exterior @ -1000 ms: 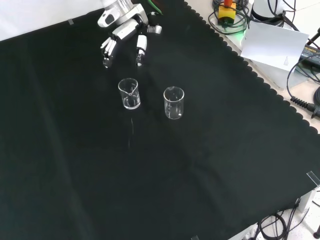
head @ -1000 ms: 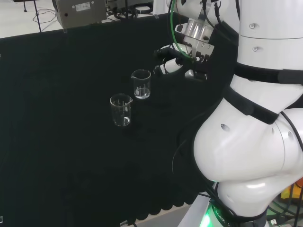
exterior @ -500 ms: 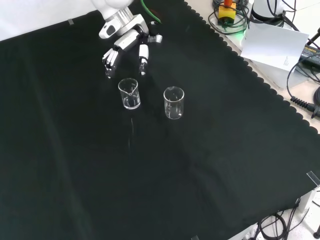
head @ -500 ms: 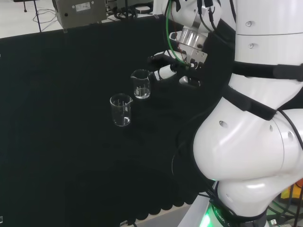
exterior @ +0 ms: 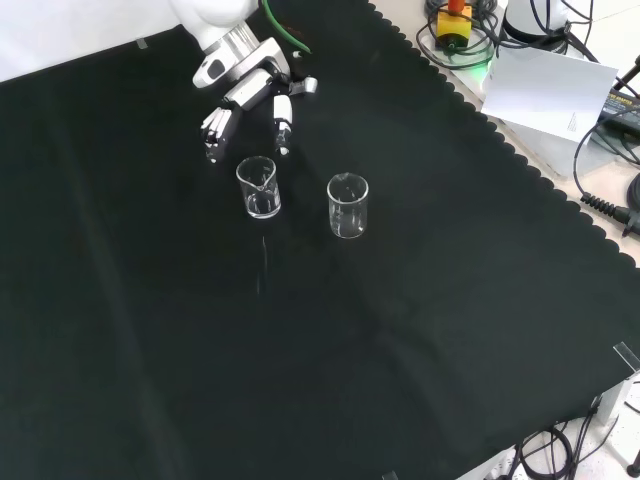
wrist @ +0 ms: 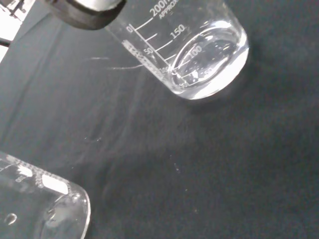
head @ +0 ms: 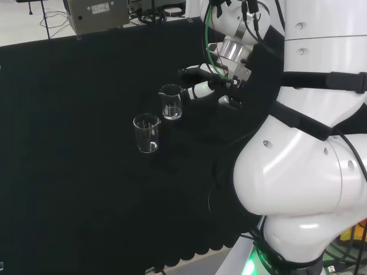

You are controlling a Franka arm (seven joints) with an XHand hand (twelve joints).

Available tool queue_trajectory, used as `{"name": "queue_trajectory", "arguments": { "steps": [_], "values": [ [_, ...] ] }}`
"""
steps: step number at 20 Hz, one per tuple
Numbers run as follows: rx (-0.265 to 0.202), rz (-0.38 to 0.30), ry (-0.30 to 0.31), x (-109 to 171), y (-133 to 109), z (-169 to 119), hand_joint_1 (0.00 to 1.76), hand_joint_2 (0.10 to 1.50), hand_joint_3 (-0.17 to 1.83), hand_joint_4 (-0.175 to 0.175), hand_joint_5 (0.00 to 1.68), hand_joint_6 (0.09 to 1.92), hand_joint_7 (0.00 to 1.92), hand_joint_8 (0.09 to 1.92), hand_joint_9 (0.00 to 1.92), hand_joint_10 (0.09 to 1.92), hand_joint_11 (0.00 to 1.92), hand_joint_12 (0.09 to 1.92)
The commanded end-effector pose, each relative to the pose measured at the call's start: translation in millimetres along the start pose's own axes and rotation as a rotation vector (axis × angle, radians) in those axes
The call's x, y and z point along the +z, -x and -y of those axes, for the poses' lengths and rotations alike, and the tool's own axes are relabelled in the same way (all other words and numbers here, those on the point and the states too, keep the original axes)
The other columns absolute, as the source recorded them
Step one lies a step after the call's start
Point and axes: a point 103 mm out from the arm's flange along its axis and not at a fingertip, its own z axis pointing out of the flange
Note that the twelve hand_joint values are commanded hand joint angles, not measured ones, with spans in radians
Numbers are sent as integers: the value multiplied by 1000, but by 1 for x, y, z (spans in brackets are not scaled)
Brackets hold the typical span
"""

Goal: Pick up the beaker on the right.

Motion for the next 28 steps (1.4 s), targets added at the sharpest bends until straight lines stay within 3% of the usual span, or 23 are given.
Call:
{"name": "queue_trajectory", "arguments": {
  "steps": [1,8,16,18,23,28],
  "values": [
    [-44,-59,-66,13,-1,-7,737,818,-175,-30,345,87,112,626,255,620,0,1314],
    [-67,-58,-60,25,-5,-12,813,820,-175,-24,311,87,108,631,230,628,0,1238],
    [-72,-168,20,35,-4,-11,920,847,-175,-19,443,87,223,658,343,629,0,1315],
    [-66,-173,27,49,-17,-21,935,848,-175,-20,481,87,258,667,373,623,0,1331],
    [-83,-210,52,39,-6,-16,964,849,-175,-24,522,105,322,693,430,617,0,1351],
    [-87,-200,42,42,-6,-19,978,851,-175,-25,527,115,328,699,442,615,0,1354]
  ]
}}
